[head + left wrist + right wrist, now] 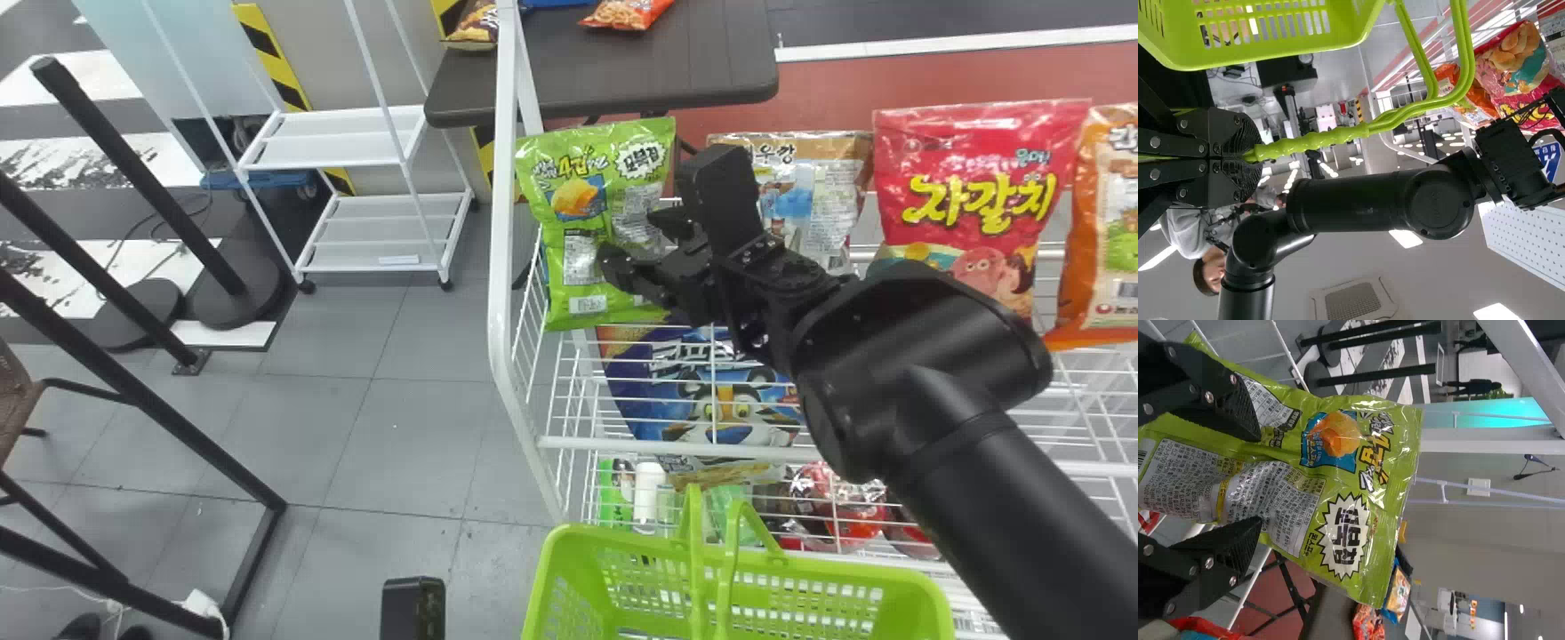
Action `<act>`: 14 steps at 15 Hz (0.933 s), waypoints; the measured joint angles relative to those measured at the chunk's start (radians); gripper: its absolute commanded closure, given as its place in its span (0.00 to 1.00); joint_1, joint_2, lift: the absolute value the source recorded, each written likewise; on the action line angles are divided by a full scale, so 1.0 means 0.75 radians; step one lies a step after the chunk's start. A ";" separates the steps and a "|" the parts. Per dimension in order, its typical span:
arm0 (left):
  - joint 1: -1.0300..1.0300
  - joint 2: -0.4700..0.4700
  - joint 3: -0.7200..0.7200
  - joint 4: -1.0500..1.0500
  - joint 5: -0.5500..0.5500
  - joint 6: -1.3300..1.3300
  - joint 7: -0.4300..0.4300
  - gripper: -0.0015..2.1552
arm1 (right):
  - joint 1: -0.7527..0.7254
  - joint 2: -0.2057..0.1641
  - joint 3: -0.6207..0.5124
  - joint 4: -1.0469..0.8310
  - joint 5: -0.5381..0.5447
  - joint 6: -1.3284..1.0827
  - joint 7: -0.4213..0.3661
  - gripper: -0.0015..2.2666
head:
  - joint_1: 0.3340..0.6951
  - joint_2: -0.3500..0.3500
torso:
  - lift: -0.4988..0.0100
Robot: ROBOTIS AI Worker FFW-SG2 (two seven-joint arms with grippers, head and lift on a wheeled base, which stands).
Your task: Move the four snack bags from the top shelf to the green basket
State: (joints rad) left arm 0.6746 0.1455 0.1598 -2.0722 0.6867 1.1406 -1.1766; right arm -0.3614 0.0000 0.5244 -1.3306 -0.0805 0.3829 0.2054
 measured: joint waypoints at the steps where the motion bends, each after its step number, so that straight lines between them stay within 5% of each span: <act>1: -0.003 0.000 -0.001 0.004 0.000 0.000 0.000 0.63 | 0.002 0.000 -0.008 -0.001 -0.003 0.008 0.014 0.91 | 1.00 0.79 | 0.98; 12: 0.049 -0.015 0.016 -0.063 0.000 0.000 0.006 0.62 | 0.461 -0.001 -0.012 -0.820 0.088 0.455 -0.047 0.92 | 1.00 0.88 | 0.98; 14: 0.061 -0.020 0.018 -0.088 -0.002 0.000 0.016 0.61 | 0.565 -0.040 -0.058 -1.020 0.081 0.564 -0.056 0.92 | 1.00 0.85 | 0.98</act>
State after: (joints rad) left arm 0.7205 0.1309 0.1732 -2.1382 0.6849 1.1406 -1.1643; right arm 0.0625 -0.0300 0.4812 -2.0957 -0.0197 0.8061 0.1633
